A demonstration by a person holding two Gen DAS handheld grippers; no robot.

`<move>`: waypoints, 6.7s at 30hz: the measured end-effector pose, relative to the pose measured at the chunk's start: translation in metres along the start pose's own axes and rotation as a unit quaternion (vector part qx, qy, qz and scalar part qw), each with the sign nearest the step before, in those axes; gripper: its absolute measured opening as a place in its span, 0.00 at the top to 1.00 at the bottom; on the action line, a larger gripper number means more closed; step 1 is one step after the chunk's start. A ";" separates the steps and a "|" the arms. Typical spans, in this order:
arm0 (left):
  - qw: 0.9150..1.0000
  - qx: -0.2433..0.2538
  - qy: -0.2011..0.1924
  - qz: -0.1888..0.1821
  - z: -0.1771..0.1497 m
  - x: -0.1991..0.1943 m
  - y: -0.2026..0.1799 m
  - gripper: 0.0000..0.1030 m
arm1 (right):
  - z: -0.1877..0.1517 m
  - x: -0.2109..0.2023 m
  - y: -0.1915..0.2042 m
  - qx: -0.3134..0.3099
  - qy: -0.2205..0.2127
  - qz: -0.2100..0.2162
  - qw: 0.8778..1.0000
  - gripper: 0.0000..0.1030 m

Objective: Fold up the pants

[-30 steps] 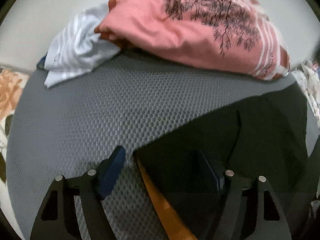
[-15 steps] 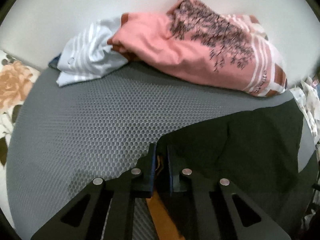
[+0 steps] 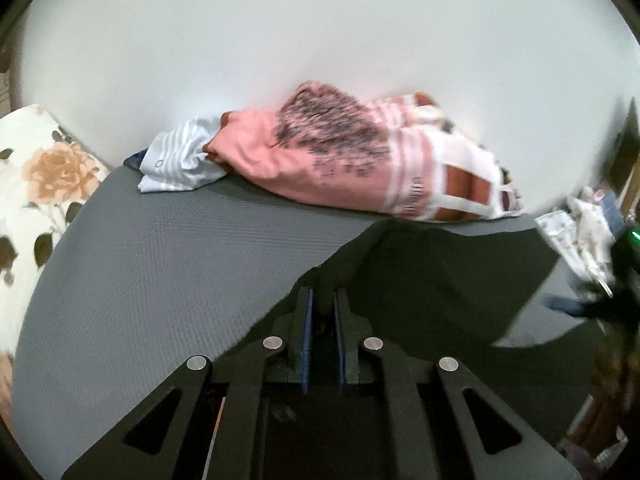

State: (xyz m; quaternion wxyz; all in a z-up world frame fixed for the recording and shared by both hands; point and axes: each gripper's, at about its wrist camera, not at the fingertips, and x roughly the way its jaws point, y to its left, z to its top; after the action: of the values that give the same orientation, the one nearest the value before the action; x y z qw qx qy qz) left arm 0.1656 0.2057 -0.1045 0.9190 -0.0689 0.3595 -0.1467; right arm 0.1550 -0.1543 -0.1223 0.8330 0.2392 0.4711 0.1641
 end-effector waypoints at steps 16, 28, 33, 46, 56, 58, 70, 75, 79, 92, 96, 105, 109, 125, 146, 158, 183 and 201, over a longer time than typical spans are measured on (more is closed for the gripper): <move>0.998 -0.054 0.023 -0.008 -0.063 -0.038 -0.033 0.90 | 0.094 0.147 -0.094 0.233 0.083 0.111 0.962 0.64; 0.997 -0.046 0.044 0.036 -0.078 -0.078 -0.007 0.90 | 0.011 0.030 -0.037 0.129 0.059 0.103 0.985 0.93; 0.996 -0.025 0.074 0.051 -0.104 -0.091 -0.009 0.90 | -0.074 -0.022 -0.035 0.139 0.083 0.100 0.982 0.94; 0.988 -0.005 0.137 0.075 -0.156 -0.096 -0.011 0.90 | -0.186 -0.012 -0.075 0.197 0.171 0.080 0.962 0.94; 0.982 -0.006 0.143 0.120 -0.165 -0.096 0.004 0.69 | -0.191 -0.009 -0.078 0.219 0.185 0.095 0.953 0.95; 0.982 -0.016 0.137 0.130 -0.165 -0.099 0.012 0.52 | -0.192 -0.010 -0.078 0.220 0.185 0.098 0.953 0.94; 0.964 -0.063 0.048 0.252 -0.131 -0.148 0.049 0.34 | -0.196 -0.005 -0.080 0.234 0.181 0.121 0.947 0.92; 0.992 -0.047 0.048 0.109 -0.109 -0.135 -0.001 0.34 | -0.198 -0.005 -0.083 0.240 0.178 0.126 0.946 0.92; 0.989 0.016 0.141 0.039 -0.120 -0.071 -0.050 0.33 | -0.200 -0.006 -0.085 0.240 0.176 0.127 0.946 0.92; 0.973 0.062 0.210 0.071 -0.153 -0.026 -0.050 0.35 | -0.170 -0.060 -0.142 0.278 0.050 0.153 0.947 0.79; 0.972 0.061 0.214 0.074 -0.156 -0.023 -0.054 0.35 | -0.141 -0.109 -0.217 0.304 -0.055 0.121 0.943 0.80; 0.971 0.066 0.216 0.081 -0.154 -0.019 -0.057 0.33 | -0.080 -0.207 -0.379 0.397 -0.219 0.066 0.889 0.94; 0.969 0.066 0.222 0.086 -0.153 -0.017 -0.059 0.32 | -0.069 -0.242 -0.391 0.381 -0.230 0.012 0.896 0.96; 0.967 0.070 0.228 0.088 -0.152 -0.016 -0.060 0.31 | -0.172 -0.308 -0.396 0.398 -0.227 0.004 0.889 0.97; 0.966 0.078 0.230 0.085 -0.153 -0.013 -0.064 0.27 | -0.203 -0.341 -0.418 0.412 -0.228 0.017 0.882 0.97; 0.964 0.097 0.233 0.088 -0.157 -0.007 -0.075 0.14 | -0.244 -0.401 -0.433 0.461 -0.303 -0.037 0.833 0.89; 0.982 0.043 0.166 0.081 -0.134 -0.034 -0.058 0.13 | -0.217 -0.383 -0.374 0.400 -0.289 -0.034 0.869 0.88; 0.979 0.058 0.172 0.091 -0.155 -0.021 -0.044 0.03 | -0.199 -0.351 -0.383 0.409 -0.242 -0.038 0.879 0.75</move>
State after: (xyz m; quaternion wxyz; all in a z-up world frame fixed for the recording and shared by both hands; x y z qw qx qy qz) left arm 0.0359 0.1674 -0.1939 0.8552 0.0444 0.5080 -0.0924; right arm -0.1745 -0.5990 -0.1741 0.7545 0.5731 0.2883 -0.1384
